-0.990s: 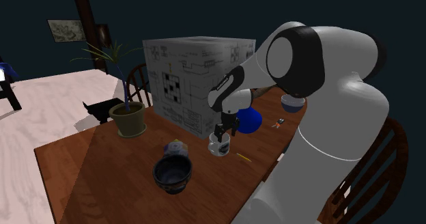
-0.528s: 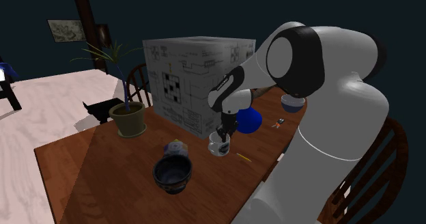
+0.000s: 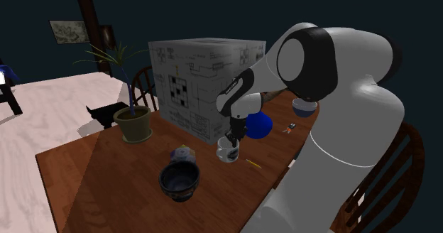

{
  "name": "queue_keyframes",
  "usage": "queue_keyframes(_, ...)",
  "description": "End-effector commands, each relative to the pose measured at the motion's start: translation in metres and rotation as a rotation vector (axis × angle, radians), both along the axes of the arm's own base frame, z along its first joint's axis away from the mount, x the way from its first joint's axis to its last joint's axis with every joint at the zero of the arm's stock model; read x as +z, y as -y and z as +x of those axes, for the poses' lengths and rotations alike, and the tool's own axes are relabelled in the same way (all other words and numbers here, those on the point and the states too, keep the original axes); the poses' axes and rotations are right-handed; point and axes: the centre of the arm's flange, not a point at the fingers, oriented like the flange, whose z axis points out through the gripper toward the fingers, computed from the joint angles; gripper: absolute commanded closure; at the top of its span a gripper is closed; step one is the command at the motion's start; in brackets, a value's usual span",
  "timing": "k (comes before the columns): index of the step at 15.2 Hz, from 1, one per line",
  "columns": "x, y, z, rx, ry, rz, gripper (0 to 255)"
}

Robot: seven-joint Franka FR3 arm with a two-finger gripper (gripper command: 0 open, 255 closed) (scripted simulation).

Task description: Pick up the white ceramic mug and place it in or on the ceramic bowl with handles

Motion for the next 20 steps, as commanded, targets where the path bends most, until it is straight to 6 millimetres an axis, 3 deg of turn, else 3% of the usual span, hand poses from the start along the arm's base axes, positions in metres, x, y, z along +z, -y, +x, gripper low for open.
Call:
queue_keyframes(1, 0.005, 0.000, 0.000, 0.000, 0.000, 0.000, 255)
queue_keyframes(20, 0.105, 0.000, 0.000, 0.000, 0.000, 0.000, 255)
